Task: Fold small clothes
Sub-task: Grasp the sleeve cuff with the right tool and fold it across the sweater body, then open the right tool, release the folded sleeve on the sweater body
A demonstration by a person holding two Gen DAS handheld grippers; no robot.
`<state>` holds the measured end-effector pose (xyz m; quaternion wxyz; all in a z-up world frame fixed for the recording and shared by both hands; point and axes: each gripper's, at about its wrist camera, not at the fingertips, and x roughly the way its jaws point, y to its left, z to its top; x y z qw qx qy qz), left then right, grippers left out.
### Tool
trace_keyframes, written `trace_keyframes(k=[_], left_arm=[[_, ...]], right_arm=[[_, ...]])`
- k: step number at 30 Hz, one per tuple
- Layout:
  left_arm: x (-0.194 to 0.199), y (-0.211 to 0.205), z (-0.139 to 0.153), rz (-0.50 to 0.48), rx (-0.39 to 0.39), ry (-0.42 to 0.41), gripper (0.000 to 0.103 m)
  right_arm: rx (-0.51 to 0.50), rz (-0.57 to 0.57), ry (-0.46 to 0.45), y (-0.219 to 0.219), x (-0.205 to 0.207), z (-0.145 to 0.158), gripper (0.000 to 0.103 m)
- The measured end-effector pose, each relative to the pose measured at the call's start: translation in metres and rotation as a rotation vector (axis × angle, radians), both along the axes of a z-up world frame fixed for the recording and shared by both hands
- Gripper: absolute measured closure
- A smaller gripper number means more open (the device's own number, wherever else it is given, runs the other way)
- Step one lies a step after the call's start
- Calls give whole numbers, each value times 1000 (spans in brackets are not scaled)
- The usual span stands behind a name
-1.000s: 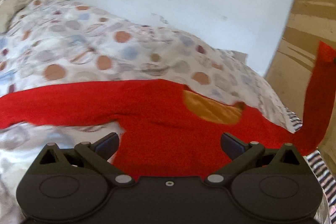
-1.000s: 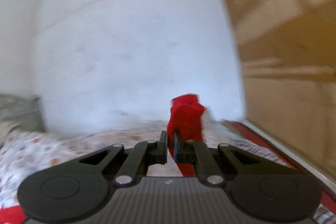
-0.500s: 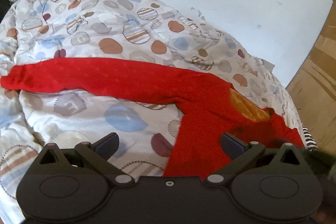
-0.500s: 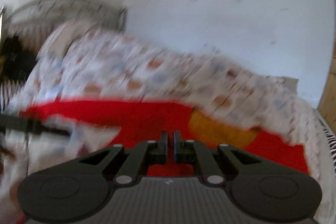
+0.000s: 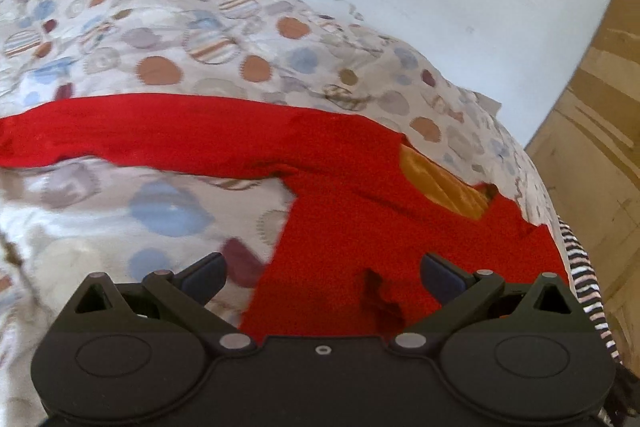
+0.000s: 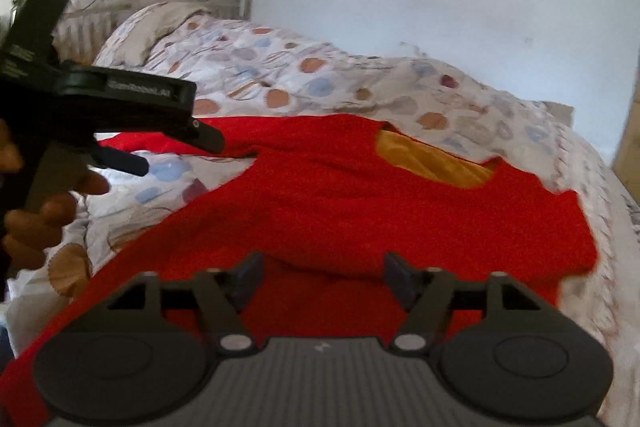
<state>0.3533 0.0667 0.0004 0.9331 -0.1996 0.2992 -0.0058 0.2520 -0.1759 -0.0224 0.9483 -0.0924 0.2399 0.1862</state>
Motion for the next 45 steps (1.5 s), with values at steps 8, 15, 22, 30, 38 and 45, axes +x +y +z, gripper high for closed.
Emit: trace_keyframes(k=[8, 15, 22, 30, 38, 45], left_arm=[[25, -45, -42, -4, 118, 33, 1], [0, -69, -74, 47, 301, -142, 0], [2, -58, -76, 37, 228, -143, 1], [1, -57, -77, 34, 220, -144, 1], [1, -57, -77, 34, 211, -148, 1], [-1, -55, -77, 34, 192, -158, 1]], right_arm=[[-14, -324, -8, -92, 16, 3, 1], [-138, -519, -17, -143, 86, -20, 18], [-239, -481, -54, -147, 150, -33, 36], [-187, -523, -30, -148, 142, -38, 98], [65, -657, 44, -196, 128, -30, 99], [122, -557, -46, -176, 137, -1, 37]])
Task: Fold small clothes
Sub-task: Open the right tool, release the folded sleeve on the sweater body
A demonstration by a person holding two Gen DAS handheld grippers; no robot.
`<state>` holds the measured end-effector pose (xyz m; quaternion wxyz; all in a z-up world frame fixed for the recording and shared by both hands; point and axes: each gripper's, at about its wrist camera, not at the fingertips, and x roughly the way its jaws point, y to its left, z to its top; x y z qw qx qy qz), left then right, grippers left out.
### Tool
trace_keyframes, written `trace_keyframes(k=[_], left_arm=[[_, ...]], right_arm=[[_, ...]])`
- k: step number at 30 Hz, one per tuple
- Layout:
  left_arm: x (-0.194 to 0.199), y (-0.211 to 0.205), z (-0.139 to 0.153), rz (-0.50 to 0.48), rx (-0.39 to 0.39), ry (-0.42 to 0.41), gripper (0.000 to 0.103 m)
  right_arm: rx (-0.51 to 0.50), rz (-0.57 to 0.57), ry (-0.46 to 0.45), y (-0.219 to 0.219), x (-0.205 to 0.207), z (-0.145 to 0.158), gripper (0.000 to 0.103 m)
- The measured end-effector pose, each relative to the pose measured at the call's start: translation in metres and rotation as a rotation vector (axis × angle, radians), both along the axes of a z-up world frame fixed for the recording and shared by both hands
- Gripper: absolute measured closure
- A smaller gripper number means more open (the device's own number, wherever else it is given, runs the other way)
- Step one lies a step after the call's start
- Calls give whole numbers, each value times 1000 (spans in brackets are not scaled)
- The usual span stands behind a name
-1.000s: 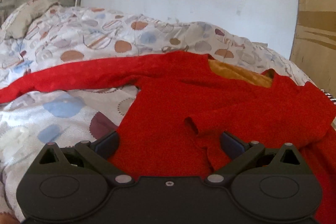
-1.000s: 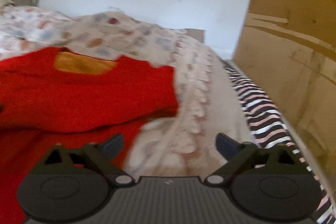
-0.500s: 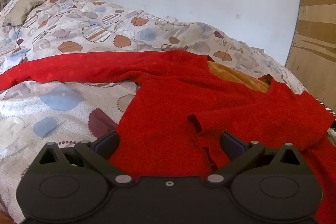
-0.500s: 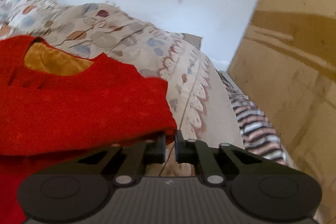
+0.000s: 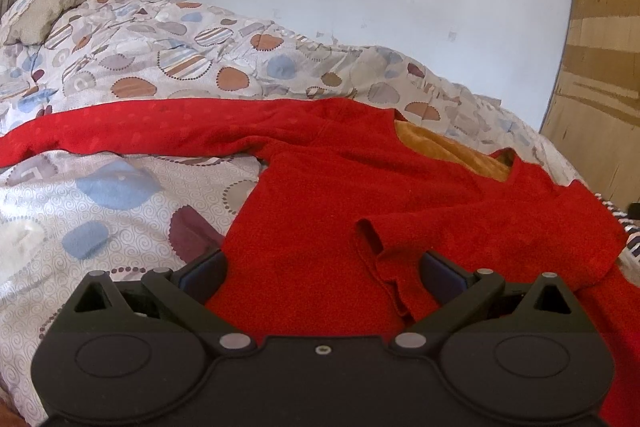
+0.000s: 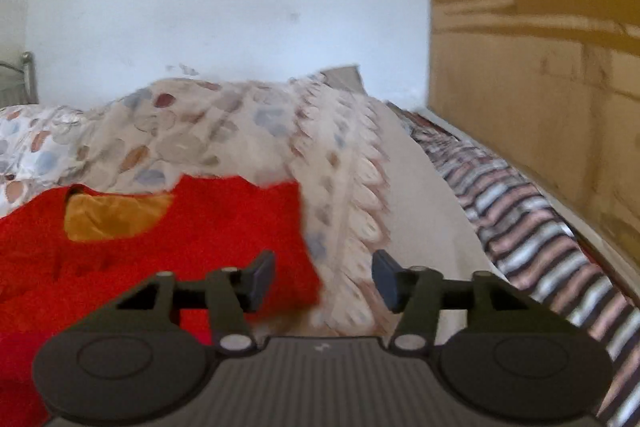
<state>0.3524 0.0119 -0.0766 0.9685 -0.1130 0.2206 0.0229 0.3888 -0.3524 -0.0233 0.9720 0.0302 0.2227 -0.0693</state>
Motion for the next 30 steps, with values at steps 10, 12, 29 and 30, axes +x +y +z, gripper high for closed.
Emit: trace_keyframes(k=[10, 12, 29, 30], left_arm=[[-8, 17, -3, -16, -130, -57, 1], [-7, 16, -4, -15, -123, -55, 1], [-11, 30, -6, -27, -220, -96, 1], [-12, 31, -6, -28, -229, -97, 1]], right_arm=[[54, -188, 30, 3, 73, -31, 18], [135, -221, 76, -13, 79, -45, 13], [257, 21, 25, 16, -67, -11, 0], [270, 38, 26, 26, -82, -10, 0]])
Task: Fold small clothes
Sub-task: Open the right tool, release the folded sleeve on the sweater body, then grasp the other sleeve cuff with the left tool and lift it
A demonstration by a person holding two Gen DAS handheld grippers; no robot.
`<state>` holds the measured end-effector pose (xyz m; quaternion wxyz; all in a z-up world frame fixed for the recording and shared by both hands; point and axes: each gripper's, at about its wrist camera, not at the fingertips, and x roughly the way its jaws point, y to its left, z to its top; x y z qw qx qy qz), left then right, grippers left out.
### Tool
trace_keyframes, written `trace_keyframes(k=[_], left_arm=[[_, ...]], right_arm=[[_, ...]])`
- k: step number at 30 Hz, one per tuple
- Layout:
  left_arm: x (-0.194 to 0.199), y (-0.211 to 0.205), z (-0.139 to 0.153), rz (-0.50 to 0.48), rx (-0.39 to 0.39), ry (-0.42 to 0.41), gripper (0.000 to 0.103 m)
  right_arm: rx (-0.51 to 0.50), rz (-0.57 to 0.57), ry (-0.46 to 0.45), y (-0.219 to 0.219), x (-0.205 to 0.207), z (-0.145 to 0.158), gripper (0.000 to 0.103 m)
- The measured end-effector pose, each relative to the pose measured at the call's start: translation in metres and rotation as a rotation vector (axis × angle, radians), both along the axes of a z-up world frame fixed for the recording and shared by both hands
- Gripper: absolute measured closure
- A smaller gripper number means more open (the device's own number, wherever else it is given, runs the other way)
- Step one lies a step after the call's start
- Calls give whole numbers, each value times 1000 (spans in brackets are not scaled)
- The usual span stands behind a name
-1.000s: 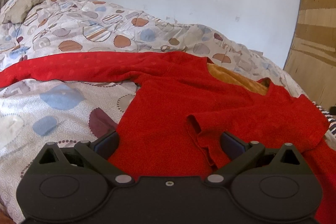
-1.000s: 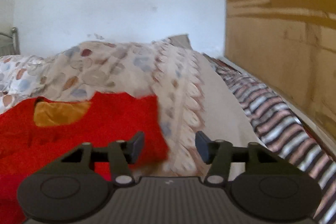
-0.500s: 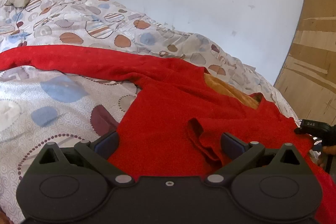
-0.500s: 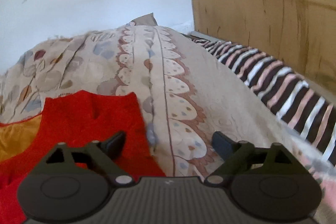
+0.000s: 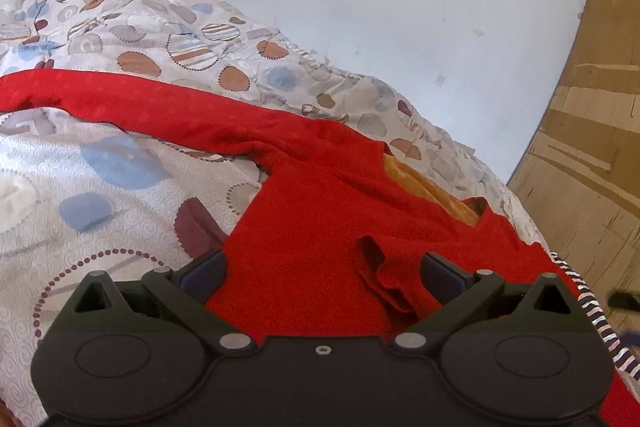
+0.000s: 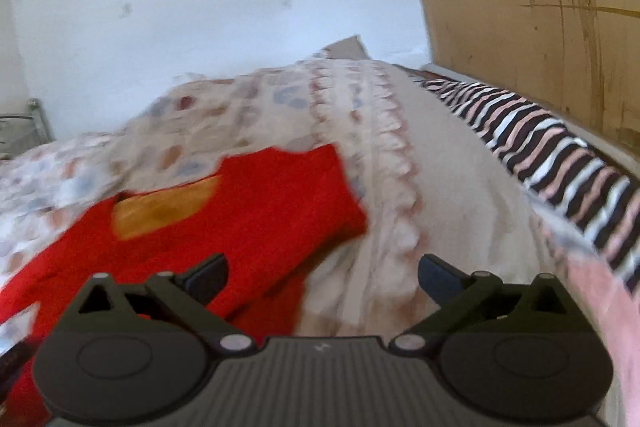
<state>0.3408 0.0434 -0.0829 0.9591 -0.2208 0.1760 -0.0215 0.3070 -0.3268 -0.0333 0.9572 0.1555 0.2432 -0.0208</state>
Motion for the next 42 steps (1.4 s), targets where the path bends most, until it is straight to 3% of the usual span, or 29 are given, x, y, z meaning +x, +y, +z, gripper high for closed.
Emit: trace_keyframes(k=[3, 6, 8, 12, 14, 18, 22, 28, 31, 32, 33, 35, 37, 39, 42], left_arm=[[-1, 11, 7, 1, -57, 36, 1], [-10, 33, 28, 50, -34, 137, 1], [-24, 59, 38, 79, -48, 114, 1], [-47, 129, 54, 251, -80, 133, 1], [-50, 167, 59, 374, -72, 179, 1], [-50, 244, 68, 583, -59, 252, 1], [-39, 299, 66, 580, -138, 268, 1], [-18, 318, 52, 533, -275, 247, 5], [-6, 321, 41, 570, -282, 293, 24], [-2, 322, 37, 616, -278, 333, 39], [1, 323, 34, 659, -273, 367, 61], [4, 326, 30, 723, -261, 412, 80], [3, 327, 30, 729, -250, 394, 84], [4, 326, 34, 732, -209, 378, 95], [3, 320, 47, 722, -145, 324, 98]], right_arm=[[37, 47, -17, 28, -39, 3, 0], [34, 106, -61, 61, -61, 7, 0], [-4, 182, -107, 82, -65, 7, 0], [-80, 297, -76, 116, -50, -13, 0], [-75, 309, 35, 122, -35, -30, 0], [-78, 327, 28, 122, -36, -29, 0], [-4, 345, -53, 111, -44, -37, 0], [154, 386, -138, 87, -51, -45, 0], [168, 388, -142, 85, -50, -45, 0], [162, 386, -139, 85, -49, -45, 0], [155, 384, -136, 87, -49, -46, 0], [147, 381, -134, 88, -48, -46, 0], [149, 381, -135, 88, -48, -46, 0], [152, 382, -136, 89, -49, -47, 0], [150, 382, -135, 89, -49, -47, 0]])
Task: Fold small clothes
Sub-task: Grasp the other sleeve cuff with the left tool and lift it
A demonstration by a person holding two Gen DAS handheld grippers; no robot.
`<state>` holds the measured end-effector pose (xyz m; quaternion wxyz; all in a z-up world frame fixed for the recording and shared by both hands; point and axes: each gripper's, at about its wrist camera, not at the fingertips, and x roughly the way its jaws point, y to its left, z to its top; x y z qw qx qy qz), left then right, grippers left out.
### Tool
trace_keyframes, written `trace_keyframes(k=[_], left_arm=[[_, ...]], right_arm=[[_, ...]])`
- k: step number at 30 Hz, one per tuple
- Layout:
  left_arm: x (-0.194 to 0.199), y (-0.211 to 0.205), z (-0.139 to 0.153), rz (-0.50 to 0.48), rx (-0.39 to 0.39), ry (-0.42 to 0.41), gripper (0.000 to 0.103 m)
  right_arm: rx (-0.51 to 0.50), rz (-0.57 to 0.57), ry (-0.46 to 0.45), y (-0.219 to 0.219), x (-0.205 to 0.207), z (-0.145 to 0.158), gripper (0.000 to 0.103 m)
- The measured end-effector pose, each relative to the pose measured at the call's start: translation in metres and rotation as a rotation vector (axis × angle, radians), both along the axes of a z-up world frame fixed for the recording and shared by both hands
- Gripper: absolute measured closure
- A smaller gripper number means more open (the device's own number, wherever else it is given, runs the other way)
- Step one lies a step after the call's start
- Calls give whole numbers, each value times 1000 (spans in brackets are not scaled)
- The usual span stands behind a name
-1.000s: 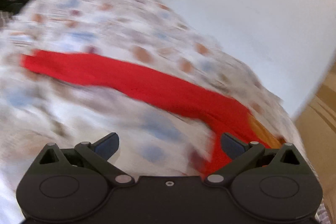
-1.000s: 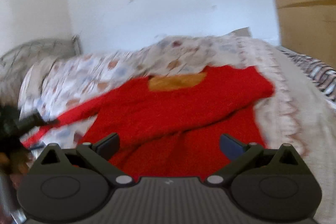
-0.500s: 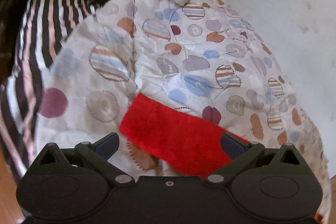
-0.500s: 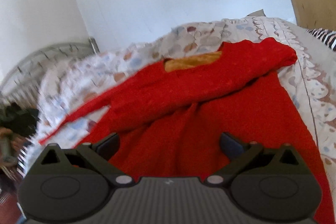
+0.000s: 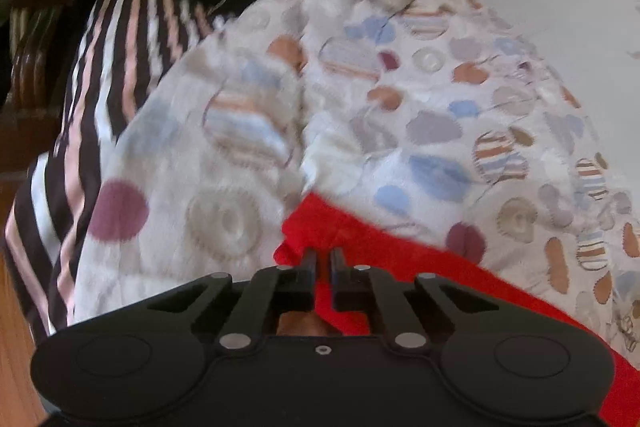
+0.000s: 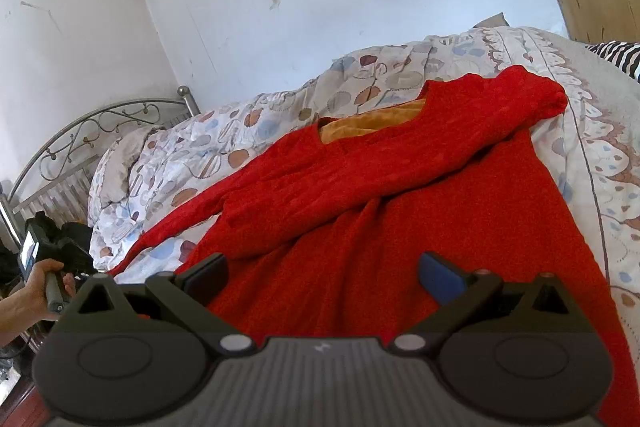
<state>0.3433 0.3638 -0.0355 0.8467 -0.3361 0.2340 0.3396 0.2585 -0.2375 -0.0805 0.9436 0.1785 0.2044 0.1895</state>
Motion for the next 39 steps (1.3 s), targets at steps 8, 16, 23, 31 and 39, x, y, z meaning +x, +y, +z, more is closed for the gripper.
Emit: trace_keyframes(k=[8, 16, 23, 31, 39], left_arm=[[15, -47, 73, -104, 294, -143, 98], [15, -145, 150, -438, 475, -395, 98], [9, -238, 182, -645, 472, -540, 98], [-2, -346, 157, -903, 396, -561, 98], [-13, -425, 79, -1118, 349, -405, 98]], right_arm=[[2, -2, -4, 0, -2, -1, 0], [-26, -48, 35, 2, -3, 13, 0], [-143, -165, -6, -8, -38, 44, 0], [-224, -412, 95, -50, -68, 52, 0], [-197, -522, 126, -88, -92, 44, 0]])
